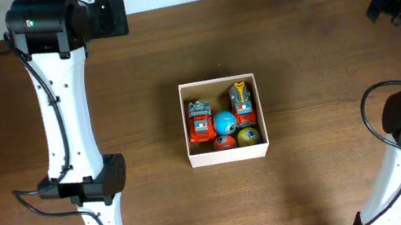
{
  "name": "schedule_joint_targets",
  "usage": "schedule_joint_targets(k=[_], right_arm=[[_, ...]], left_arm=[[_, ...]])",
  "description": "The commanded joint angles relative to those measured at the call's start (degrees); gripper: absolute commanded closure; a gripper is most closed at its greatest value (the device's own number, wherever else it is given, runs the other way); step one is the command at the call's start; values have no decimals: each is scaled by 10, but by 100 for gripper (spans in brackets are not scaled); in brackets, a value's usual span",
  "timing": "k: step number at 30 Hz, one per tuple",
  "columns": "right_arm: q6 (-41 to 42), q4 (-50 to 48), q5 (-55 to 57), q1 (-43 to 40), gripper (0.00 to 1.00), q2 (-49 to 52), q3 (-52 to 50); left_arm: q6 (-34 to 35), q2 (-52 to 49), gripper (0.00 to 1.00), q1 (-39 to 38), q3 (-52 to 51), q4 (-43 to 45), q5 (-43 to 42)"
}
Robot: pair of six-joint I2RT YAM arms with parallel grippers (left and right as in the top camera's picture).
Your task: Pack container
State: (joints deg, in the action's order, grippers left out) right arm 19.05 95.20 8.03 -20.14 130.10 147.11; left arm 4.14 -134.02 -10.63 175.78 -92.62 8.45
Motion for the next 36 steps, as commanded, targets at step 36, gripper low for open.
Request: schedule_joint_targets(k=[36], right_arm=[[1,0,1,2,1,-23,11]], left_arm=[[-50,556,1,28,-908,679,18]])
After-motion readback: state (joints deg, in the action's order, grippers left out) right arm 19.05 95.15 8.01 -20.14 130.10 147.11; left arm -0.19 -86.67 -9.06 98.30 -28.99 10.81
